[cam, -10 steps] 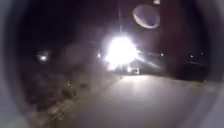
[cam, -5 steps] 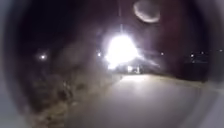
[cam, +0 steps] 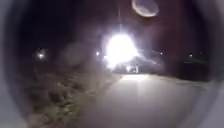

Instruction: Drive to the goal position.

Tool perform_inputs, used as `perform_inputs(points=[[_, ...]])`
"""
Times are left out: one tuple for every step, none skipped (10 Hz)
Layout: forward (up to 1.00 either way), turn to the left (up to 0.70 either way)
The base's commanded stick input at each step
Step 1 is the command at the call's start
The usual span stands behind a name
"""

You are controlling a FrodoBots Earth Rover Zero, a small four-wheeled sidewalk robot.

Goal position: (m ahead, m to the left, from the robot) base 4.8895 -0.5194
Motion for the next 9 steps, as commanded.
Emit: perform_inputs(points=[[0.85, -0.15], [0.85, 0.0], [0.85, 0.0], [0.85, 0.0], [0.85, 0.0], [0.85, 0.0], [0.85, 0.0], [0.85, 0.0], [0.85, 0.0]])
